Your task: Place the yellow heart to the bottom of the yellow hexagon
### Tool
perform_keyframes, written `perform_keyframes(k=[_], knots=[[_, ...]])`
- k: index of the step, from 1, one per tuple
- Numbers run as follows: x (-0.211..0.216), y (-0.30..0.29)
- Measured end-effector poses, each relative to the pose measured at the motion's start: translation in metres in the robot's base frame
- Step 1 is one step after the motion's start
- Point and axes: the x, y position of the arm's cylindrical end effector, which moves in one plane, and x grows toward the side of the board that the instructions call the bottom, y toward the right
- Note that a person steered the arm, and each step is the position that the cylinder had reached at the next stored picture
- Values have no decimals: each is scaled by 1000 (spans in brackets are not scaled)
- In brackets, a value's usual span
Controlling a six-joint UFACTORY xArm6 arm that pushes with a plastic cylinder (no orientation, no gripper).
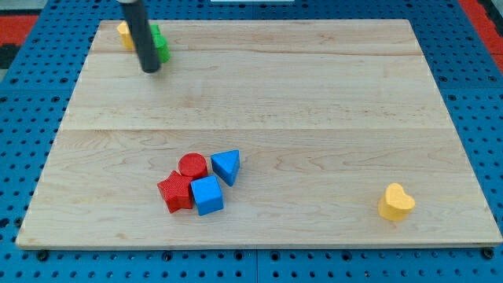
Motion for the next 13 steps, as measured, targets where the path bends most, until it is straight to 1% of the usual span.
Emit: perform_keyframes(k=[1, 2, 3, 4, 5, 6, 7, 8, 9, 10, 11, 12, 13], knots=[[35, 106], [105, 212], [130, 327], [192, 408], [263, 403], [264, 348], [248, 294], [211, 296], [176, 285], [178, 264], [204, 295], [220, 242], [193, 198]])
